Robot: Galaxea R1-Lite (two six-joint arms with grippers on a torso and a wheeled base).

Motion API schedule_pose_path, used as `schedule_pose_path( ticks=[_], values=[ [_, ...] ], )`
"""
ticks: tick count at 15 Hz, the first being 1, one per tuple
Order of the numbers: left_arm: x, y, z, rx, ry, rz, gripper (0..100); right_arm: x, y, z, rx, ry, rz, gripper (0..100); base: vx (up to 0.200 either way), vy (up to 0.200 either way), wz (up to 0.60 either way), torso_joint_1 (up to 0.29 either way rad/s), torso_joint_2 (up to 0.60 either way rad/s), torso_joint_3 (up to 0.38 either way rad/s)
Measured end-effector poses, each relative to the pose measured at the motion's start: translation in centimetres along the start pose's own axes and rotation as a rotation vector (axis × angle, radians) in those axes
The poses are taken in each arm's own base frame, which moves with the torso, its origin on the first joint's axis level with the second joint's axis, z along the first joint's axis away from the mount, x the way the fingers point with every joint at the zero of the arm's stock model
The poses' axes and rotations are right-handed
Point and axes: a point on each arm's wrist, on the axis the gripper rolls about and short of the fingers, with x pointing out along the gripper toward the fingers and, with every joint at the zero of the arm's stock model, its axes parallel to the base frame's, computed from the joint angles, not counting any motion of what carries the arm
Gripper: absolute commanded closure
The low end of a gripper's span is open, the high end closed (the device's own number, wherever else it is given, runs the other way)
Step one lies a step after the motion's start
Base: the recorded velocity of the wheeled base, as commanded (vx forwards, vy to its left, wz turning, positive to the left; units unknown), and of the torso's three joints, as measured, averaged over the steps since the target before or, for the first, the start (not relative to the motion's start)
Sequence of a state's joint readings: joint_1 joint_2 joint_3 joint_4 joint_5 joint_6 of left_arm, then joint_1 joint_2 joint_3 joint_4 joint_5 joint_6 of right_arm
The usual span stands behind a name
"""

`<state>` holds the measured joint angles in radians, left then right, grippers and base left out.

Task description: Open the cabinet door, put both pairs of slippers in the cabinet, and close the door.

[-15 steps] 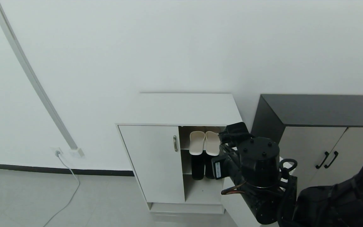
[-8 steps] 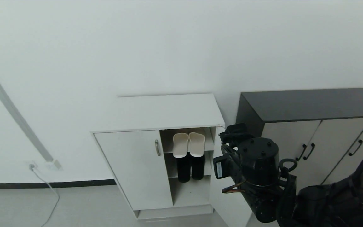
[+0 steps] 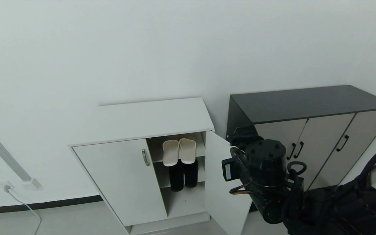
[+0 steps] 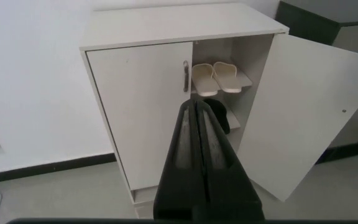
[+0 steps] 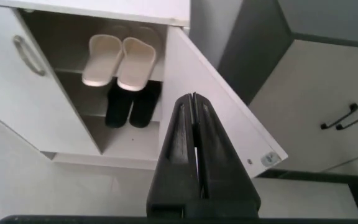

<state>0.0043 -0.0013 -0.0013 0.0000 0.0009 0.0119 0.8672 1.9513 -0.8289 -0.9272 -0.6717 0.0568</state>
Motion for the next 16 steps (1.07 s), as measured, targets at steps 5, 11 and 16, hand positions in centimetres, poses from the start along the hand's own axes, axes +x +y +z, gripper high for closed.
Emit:
schedule_pose_path(
  ticks=[5,11,16],
  values=[
    [0.0,0.0,0.0,0.0,0.002,-0.003,100,1.4,-1.0,0.7,0.003,0.021,0.009,100,-0.2,0.0,0.0,0.009,0.01,0.0],
    [0.0,0.0,0.0,0.0,0.0,-0.003,100,4.4,-3.4,2.9,0.088,0.084,-0.074,100,0.0,0.0,0.0,0.0,0.0,0.0],
    [0.0,0.0,0.0,0.0,0.0,-0.002,100,8.8,-6.7,3.5,0.193,0.098,-0.092,100,0.0,0.0,0.0,0.0,0.0,0.0]
  ],
)
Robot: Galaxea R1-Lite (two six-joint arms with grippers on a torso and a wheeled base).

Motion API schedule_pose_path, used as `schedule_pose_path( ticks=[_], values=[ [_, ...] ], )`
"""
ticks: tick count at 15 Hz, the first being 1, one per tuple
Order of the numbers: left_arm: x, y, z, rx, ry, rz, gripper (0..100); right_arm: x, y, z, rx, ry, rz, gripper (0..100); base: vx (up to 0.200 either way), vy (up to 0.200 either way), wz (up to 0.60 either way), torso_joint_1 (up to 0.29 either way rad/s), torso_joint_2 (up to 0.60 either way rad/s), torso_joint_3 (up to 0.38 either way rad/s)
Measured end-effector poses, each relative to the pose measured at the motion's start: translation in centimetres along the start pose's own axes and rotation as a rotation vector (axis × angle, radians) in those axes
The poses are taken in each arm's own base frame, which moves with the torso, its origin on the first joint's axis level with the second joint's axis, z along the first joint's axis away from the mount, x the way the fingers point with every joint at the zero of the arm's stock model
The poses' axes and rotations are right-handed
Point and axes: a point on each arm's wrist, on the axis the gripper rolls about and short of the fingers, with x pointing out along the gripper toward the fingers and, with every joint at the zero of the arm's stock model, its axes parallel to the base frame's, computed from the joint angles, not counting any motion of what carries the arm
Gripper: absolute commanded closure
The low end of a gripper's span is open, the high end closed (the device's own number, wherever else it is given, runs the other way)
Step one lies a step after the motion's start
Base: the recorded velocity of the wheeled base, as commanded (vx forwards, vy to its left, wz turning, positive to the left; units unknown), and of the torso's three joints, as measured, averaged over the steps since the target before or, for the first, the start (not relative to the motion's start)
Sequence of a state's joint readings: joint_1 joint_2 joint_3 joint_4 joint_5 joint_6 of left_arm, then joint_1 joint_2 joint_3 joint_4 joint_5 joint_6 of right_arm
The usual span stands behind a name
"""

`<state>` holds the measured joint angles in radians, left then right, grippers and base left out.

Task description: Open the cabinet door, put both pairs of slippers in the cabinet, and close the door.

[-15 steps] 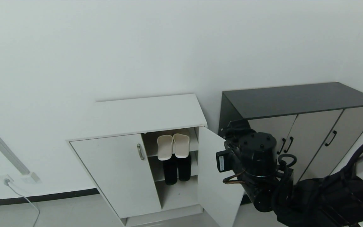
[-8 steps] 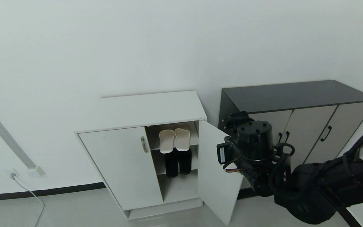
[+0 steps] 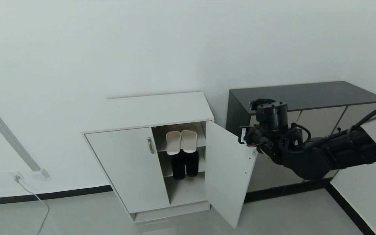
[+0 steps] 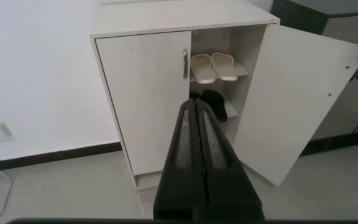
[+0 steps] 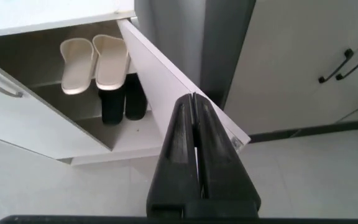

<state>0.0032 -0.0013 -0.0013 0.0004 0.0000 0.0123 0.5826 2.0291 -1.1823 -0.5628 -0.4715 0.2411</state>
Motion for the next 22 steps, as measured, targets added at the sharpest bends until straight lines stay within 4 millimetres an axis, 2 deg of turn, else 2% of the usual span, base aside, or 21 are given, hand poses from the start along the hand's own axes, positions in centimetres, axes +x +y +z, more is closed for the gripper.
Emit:
schedule_pose_path(
  ticks=[4,9,15,22],
  values=[
    [0.0,0.0,0.0,0.0,0.001,0.0,100,4.1,-1.8,-0.7,0.015,0.005,-0.062,100,0.0,0.0,0.0,0.0,0.0,0.0],
    [0.0,0.0,0.0,0.0,0.001,0.0,100,7.5,-2.8,-2.3,0.016,0.026,-0.088,100,0.0,0.0,0.0,0.0,0.0,0.0],
    [0.0,0.0,0.0,-0.003,0.0,0.0,100,9.9,-3.9,-4.0,0.014,0.049,-0.122,100,0.0,0.0,0.0,0.0,0.0,0.0],
    [0.0,0.0,0.0,-0.007,0.0,0.002,100,10.6,-4.1,-5.1,0.005,0.074,-0.131,100,0.0,0.0,0.0,0.0,0.0,0.0]
  ],
)
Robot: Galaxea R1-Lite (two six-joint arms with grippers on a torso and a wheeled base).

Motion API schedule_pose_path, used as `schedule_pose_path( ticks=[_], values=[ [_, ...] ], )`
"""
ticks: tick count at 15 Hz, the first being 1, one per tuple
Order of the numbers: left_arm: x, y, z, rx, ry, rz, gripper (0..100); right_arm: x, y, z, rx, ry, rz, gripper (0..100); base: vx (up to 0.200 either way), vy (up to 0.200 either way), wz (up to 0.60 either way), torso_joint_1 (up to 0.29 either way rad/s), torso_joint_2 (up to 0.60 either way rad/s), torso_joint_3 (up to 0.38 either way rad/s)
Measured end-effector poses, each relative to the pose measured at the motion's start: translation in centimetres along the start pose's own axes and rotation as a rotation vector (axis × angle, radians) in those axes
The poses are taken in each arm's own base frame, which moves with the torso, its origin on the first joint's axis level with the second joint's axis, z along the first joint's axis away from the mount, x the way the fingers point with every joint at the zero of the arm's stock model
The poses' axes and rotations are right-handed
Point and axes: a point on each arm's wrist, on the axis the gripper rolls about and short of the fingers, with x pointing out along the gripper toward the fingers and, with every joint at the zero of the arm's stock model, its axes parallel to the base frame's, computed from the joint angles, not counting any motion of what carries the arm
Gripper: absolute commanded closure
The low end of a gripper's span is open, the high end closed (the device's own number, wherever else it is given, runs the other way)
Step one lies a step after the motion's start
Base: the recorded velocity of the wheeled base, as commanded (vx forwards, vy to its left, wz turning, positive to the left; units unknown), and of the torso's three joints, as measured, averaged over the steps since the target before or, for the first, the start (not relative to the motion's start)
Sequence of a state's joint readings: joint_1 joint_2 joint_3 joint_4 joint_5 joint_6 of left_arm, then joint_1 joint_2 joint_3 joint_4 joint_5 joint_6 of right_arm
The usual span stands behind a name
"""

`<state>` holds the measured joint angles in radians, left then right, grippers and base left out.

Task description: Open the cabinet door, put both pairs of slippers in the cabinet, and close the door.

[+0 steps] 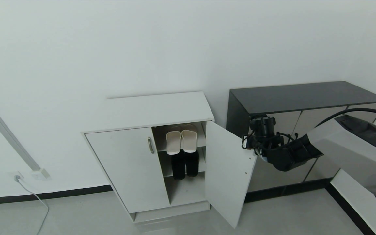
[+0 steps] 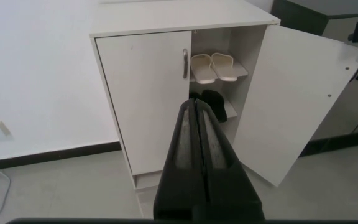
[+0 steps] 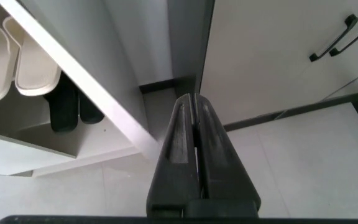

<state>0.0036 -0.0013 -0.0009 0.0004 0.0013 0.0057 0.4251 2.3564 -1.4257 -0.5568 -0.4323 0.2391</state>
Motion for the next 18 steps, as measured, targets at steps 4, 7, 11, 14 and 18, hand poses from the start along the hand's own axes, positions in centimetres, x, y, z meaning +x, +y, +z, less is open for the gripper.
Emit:
schedule_pose_path(
  ticks=[4,7,11,14,18],
  values=[
    [0.0,0.0,0.0,0.0,-0.001,-0.001,100,-0.1,0.3,-0.3,-0.006,0.008,0.007,100,0.0,0.0,0.0,0.0,0.0,0.0],
    [0.0,0.0,0.0,-0.001,0.0,-0.001,100,-0.5,0.8,-0.8,-0.016,0.018,0.017,100,0.0,0.0,0.0,0.0,0.0,0.0],
    [0.0,0.0,0.0,-0.001,0.0,-0.001,100,-1.5,2.4,-1.9,-0.04,0.039,0.049,100,0.0,0.0,0.0,0.0,0.0,0.0],
    [0.0,0.0,0.0,-0.004,-0.001,0.0,100,-3.1,4.5,-3.2,-0.066,0.051,0.1,100,0.0,0.0,0.0,0.0,0.0,0.0],
    [0.0,0.0,0.0,-0.011,-0.001,-0.001,100,-6.5,7.6,-4.7,-0.092,0.041,0.204,100,0.0,0.0,0.0,0.0,0.0,0.0]
  ],
)
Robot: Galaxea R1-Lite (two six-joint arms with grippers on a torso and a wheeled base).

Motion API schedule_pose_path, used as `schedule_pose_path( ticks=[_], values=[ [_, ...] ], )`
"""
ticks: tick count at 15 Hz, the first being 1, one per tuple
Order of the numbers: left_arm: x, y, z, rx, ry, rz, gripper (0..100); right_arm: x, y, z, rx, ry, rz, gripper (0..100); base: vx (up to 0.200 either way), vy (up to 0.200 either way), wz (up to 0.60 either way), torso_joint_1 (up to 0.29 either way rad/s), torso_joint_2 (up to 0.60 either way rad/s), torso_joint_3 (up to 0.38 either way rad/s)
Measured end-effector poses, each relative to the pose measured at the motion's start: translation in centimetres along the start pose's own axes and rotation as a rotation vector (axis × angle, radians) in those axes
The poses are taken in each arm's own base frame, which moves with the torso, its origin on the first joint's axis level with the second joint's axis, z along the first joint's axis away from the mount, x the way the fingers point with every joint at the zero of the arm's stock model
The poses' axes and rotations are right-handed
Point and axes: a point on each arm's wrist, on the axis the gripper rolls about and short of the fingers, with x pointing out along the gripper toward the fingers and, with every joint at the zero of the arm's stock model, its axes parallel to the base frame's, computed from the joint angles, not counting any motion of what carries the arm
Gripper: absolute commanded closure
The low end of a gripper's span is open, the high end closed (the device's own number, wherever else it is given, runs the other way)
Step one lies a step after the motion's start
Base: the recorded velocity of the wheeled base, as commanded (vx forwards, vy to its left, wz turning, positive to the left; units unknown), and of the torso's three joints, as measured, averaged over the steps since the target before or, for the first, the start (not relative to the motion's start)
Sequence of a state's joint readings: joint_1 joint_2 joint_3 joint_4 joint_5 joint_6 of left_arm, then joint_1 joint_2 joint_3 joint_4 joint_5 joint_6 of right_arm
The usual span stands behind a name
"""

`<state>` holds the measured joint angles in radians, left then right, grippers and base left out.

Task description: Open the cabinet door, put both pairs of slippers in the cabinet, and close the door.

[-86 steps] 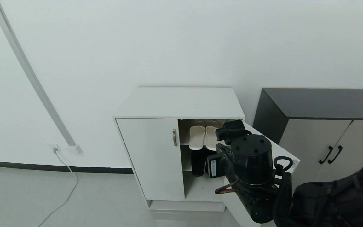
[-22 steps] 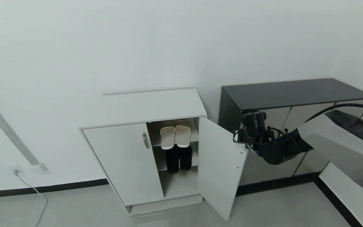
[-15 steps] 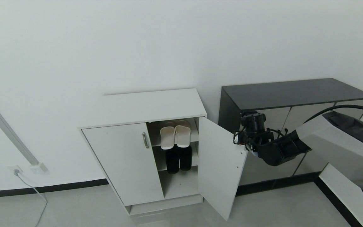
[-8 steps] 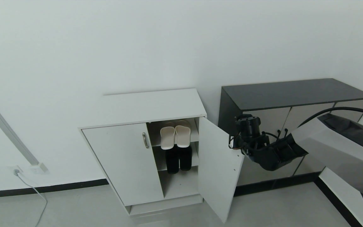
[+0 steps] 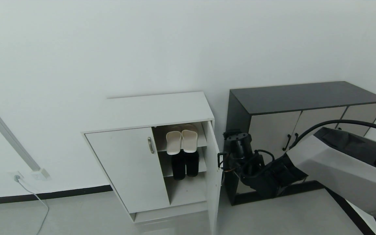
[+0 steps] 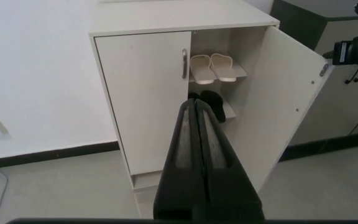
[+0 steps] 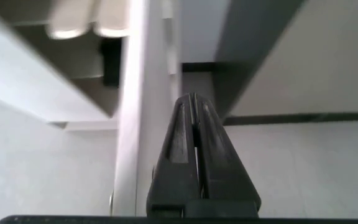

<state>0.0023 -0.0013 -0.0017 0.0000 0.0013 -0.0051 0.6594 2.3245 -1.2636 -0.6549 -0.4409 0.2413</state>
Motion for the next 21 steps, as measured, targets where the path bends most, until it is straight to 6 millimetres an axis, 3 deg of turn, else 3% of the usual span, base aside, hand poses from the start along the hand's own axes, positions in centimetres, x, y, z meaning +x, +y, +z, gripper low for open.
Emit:
schedule_pose_path(
  ticks=[4,9,16,21],
  values=[
    [0.0,0.0,0.0,0.002,0.0,-0.001,100,-3.4,2.5,-0.1,-0.016,-0.02,0.093,100,0.0,0.0,0.0,0.0,0.0,0.0],
    [0.0,0.0,0.0,0.002,0.0,-0.002,100,-7.2,2.2,2.0,0.005,-0.044,0.195,100,0.0,0.0,0.0,0.0,0.0,0.0],
    [0.0,0.0,0.0,0.001,0.0,-0.001,100,-8.3,2.3,2.0,-0.009,-0.042,0.207,100,0.0,0.0,0.0,0.0,0.0,0.0],
    [0.0,0.0,0.0,0.002,0.0,-0.002,100,-8.3,2.4,2.1,-0.007,-0.046,0.209,100,0.0,0.0,0.6,0.0,0.0,0.003]
  ],
)
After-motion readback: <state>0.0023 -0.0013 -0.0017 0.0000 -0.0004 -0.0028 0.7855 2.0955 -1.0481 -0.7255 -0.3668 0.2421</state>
